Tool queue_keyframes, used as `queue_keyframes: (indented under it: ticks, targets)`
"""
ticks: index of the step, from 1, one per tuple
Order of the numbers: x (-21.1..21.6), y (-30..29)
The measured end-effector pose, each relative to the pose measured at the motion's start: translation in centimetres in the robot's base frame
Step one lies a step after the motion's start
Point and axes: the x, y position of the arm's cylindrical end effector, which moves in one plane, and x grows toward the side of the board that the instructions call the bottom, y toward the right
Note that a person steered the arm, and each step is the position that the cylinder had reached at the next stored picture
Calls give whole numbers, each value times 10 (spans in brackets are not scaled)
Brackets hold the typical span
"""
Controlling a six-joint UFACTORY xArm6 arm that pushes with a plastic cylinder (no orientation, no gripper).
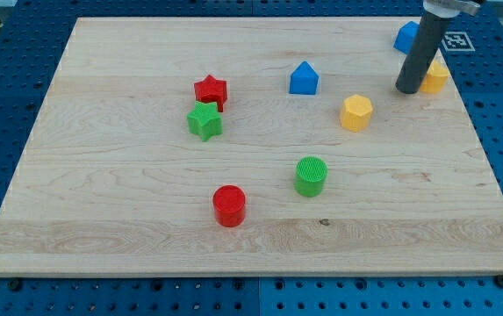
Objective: Point your arm to the right side of blue triangle
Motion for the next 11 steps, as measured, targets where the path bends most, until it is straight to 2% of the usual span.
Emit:
queue_keyframes:
  ticks: [3, 9, 11]
  targets:
    - [-27, -23]
    - [-26, -75]
    - [-22, -120]
